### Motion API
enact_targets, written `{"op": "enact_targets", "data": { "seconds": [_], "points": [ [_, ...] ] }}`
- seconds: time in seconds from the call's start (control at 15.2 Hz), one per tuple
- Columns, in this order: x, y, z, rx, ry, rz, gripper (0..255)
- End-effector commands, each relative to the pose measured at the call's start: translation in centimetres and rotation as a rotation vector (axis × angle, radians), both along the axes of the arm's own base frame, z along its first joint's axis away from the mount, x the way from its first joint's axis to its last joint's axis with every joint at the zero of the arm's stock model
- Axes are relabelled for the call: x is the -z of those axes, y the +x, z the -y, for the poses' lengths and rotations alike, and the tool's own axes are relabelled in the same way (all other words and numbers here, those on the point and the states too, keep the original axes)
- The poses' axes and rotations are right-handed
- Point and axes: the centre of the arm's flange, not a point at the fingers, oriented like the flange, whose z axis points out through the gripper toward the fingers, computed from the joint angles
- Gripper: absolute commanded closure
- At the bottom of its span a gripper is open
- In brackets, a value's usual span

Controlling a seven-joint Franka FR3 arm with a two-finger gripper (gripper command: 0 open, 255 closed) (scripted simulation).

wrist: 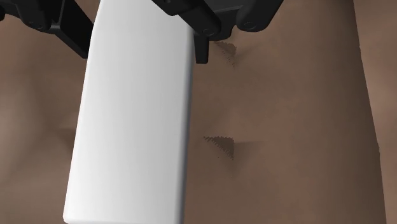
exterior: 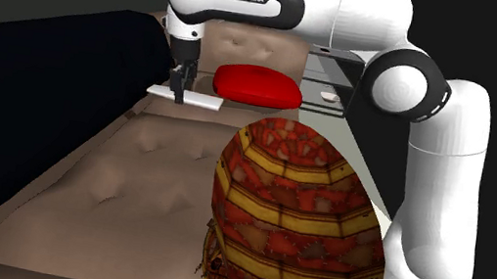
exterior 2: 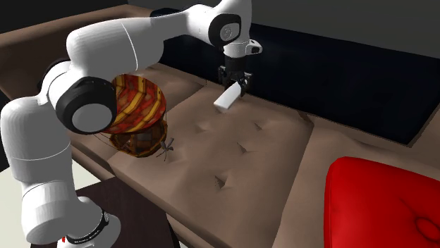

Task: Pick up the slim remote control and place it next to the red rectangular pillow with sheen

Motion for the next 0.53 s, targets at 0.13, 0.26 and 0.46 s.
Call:
{"op": "enact_targets", "data": {
  "seconds": [0.13,0.26,0.46],
  "points": [
    [-0.1,-1.4,5.1,0.000,0.000,0.000,255],
    [-0.1,-1.9,7.7,0.000,0.000,0.000,255],
    [-0.1,-2.8,11.6,0.000,0.000,0.000,255]
  ]
}}
